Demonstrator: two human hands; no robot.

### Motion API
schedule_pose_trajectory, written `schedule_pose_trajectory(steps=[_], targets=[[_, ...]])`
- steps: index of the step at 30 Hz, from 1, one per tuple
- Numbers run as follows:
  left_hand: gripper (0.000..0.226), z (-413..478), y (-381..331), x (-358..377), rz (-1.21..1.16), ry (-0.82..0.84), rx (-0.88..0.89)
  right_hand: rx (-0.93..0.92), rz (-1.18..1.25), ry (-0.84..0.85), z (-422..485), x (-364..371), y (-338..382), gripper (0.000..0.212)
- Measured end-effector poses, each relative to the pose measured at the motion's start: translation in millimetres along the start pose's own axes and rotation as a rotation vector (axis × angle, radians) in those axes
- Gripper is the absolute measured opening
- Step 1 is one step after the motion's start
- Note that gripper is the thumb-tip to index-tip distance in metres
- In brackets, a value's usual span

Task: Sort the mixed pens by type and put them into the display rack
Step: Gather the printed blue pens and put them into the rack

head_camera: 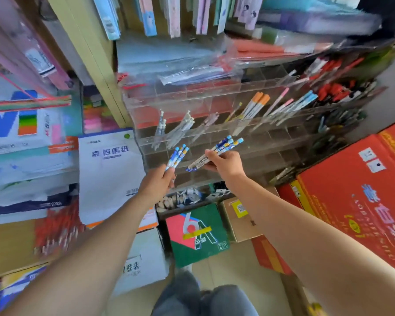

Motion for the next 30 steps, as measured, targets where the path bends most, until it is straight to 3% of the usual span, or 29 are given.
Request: schedule_pose_trajectory(steps=[9,17,22,27,30], targets=[[0.022,7.9,36.0,-47.2,-0.132,-0.151,-0.018,-0.003,-0.148,-0.054,46.4,75.5,18.2,0.036],[0.028,11.3,64.4,-62.0,-0.237,-0.278,-0.098,-0.019,-0.299,-0.004,71.4,131.1,5.7,0.046],[0.025,11.1,71.8,-65.7,-0.226,-0.284,-0.127,-0.046,-0.397,-0.001,76.8,142.0,2.4,0.031],[0.025,9.3,67.2,-64.6,-0.218,-0.263,-0.111,-0.045,-0.435,0.039,79.4,142.0,-2.5,0.029],[0.025,8.8,64.3,-61.5,-0.207,-0.231,-0.104,-0.126,-0.462,0.088,78.0,141.1,1.9,0.014]])
Point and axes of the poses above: each hand's wrist, its own z-axis towards the middle knuckle, its own x-axis out of the palm, y = z × x, the point moved 6 cm from there along z, towards the middle knuckle, and after that the axes turned 11 degrees about -z, right-handed, at the moved point
